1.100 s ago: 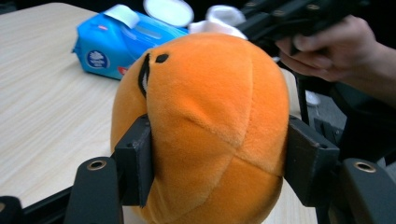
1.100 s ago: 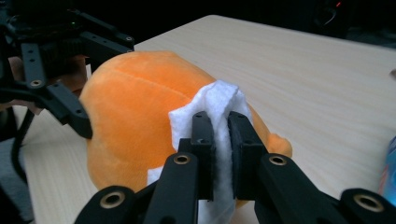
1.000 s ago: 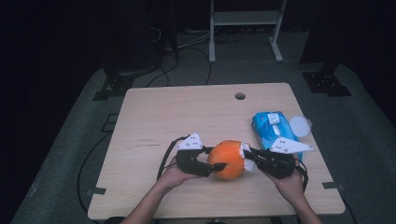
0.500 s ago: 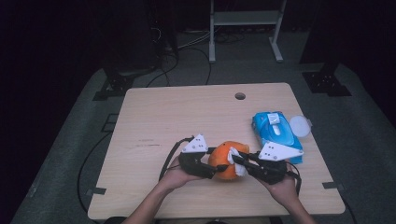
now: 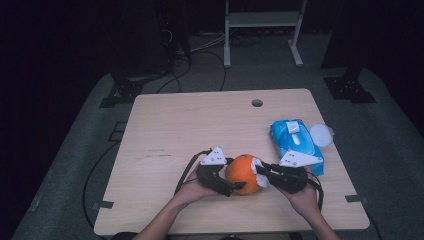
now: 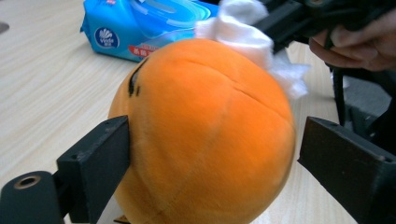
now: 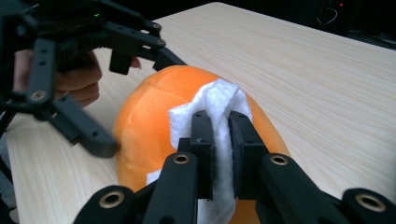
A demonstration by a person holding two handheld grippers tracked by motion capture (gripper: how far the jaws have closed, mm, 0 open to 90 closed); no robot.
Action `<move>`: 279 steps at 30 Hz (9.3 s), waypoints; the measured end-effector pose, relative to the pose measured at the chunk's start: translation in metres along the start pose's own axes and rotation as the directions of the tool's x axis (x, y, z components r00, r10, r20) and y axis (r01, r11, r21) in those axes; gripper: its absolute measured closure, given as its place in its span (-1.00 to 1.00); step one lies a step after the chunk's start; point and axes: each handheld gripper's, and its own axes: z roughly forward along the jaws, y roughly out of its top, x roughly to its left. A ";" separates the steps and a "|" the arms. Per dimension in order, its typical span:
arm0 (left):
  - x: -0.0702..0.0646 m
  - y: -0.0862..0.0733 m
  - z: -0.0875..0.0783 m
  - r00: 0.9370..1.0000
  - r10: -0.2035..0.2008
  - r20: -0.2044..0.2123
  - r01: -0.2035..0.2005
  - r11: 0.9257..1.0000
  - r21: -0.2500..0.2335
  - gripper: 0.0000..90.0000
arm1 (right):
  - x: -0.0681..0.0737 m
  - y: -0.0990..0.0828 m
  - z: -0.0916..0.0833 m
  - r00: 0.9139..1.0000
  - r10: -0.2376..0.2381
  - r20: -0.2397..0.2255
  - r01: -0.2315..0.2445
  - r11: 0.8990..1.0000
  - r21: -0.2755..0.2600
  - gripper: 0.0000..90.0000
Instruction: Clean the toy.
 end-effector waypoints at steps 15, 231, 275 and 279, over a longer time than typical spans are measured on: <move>-0.009 0.002 0.009 0.999 0.001 -0.046 -0.003 0.999 -0.048 -0.26 | -0.013 -0.001 -0.013 0.998 0.069 0.010 -0.069 0.997 -0.015 0.79; -0.003 -0.005 0.015 0.998 0.058 0.010 -0.058 0.998 -0.003 -0.23 | 0.000 0.010 -0.023 0.992 -0.067 0.107 0.065 0.998 0.018 0.80; -0.001 -0.012 0.022 0.993 0.109 -0.050 -0.108 0.993 0.038 -0.38 | 0.006 0.004 -0.008 0.993 -0.074 0.096 0.070 0.997 0.042 0.80; -0.004 0.006 0.003 0.997 0.079 -0.001 -0.079 0.997 0.018 -0.22 | 0.003 0.008 -0.014 0.994 -0.056 0.096 0.055 0.998 0.017 0.80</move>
